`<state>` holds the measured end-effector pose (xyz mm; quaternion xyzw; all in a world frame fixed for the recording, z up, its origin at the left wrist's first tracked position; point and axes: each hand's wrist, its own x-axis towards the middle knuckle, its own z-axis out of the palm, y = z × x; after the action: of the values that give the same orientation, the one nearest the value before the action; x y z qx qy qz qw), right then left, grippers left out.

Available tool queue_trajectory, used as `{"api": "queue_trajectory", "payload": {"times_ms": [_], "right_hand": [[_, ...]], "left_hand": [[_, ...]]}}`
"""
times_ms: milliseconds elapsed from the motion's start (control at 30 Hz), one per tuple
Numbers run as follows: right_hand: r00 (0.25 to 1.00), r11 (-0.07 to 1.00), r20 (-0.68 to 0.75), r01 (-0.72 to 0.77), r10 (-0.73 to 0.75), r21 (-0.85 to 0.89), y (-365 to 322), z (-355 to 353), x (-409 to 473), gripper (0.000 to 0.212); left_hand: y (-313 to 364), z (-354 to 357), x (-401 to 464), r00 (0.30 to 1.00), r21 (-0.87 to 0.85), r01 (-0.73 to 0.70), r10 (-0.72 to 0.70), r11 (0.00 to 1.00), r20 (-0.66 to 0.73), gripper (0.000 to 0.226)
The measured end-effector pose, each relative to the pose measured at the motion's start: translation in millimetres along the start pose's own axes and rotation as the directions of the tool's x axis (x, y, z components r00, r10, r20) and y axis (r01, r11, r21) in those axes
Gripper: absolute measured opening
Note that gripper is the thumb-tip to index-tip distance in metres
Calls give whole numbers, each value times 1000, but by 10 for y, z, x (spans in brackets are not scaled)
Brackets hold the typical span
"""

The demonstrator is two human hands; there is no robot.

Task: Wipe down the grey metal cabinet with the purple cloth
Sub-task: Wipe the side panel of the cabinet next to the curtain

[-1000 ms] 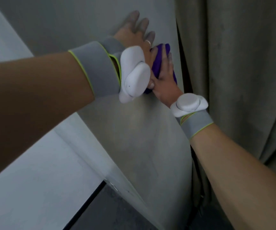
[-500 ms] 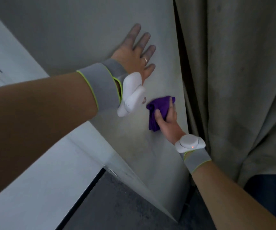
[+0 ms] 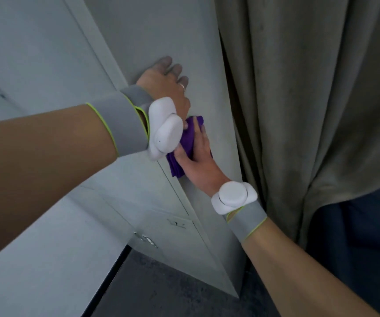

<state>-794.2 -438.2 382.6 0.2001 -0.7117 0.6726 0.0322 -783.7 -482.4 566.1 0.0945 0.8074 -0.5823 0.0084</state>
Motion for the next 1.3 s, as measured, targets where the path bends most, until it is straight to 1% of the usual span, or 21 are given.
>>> {"api": "queue_trajectory", "payload": {"times_ms": [100,167,300,400,500,700,800,867,1000,1200,1300], "right_hand": [[1000,999,-28,-8,9,39,-41,32,-86,79],[998,999,-54,-27,29,47,52,62,-123,78],[984,985,-71,-158,163,67,445,134,-239,76],[976,977,-72,-199,204,79,783,133,-312,73],[972,971,-52,-225,229,79,1051,113,-325,73],[960,955,-5,-278,280,107,1556,52,-288,78],[952,944,-19,-300,306,137,1817,43,-276,75],[941,933,-29,-330,337,147,1989,49,-272,74],[909,902,-50,-402,414,156,2319,52,-319,72],[852,844,-68,-498,519,196,2852,-25,-249,65],[819,805,-65,-543,571,238,3113,-88,-183,66]], "left_hand": [[-27,26,-72,1000,-23,-1,1,1000,-9,66],[41,45,-58,1000,3,10,-10,1000,0,69],[200,109,65,999,51,51,-51,997,-9,78],[447,120,258,1000,31,14,-14,999,12,80],[800,202,449,998,37,-36,34,999,47,80],[1266,352,773,995,47,-81,77,996,70,70],[1431,385,913,993,49,-96,93,994,77,68],[1527,415,982,992,46,-103,100,994,73,67],[1678,495,1103,997,37,-77,75,996,36,75],[1931,493,1355,999,12,-50,49,999,21,73],[2029,499,1462,998,5,-56,56,998,15,72]]}}
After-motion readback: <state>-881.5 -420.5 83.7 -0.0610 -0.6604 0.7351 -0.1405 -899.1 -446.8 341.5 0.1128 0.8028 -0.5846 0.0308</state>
